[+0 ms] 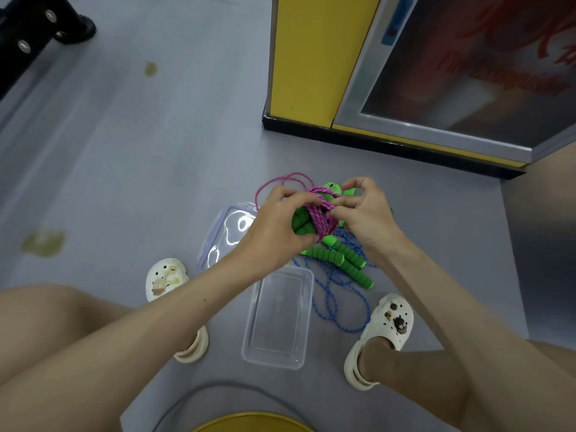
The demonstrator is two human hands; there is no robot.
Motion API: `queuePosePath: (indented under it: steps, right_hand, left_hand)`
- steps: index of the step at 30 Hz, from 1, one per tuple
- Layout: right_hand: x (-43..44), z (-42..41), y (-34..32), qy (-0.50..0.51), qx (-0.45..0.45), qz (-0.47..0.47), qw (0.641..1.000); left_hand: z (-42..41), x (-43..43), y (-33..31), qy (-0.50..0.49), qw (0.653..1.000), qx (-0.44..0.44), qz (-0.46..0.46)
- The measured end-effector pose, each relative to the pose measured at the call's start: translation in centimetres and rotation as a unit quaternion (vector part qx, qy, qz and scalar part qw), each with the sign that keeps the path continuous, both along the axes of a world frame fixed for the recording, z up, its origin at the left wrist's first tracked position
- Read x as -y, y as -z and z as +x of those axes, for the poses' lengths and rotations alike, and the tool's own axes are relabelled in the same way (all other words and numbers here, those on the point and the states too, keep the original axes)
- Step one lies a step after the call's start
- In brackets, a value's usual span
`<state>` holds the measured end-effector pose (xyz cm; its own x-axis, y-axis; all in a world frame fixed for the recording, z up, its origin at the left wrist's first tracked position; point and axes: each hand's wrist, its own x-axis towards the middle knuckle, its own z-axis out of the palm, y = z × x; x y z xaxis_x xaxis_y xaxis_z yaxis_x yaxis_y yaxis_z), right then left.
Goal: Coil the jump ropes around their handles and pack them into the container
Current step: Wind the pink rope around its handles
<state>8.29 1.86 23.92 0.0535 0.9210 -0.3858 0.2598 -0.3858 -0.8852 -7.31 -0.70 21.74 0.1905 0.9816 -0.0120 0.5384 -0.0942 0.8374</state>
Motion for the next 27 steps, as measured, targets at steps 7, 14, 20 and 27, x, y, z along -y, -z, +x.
queuePosePath:
  steps: [7,14,20,27]
  right_hand:
    - [0.4,0.2,0.0,-0.012,0.029,-0.017,0.999]
    - [1.0,-1.0,0.2,0.024,0.011,-0.011,1.0]
    - [1.2,-1.0,0.3,0.048,0.055,0.002,0.997]
    - [1.5,-1.5,-0.2,0.047,0.108,0.043,0.992]
  left_hand:
    - [-0.2,-0.3,0.2,0.098,0.936,-0.275,0.197]
    - [1.5,-0.1,0.9,0.029,0.952,-0.258,0.162]
    - [2.1,-0.1,1.2,0.028,0.948,-0.259,0.184]
    - [2.7,-0.1,0.9,-0.039,0.962,-0.203,0.18]
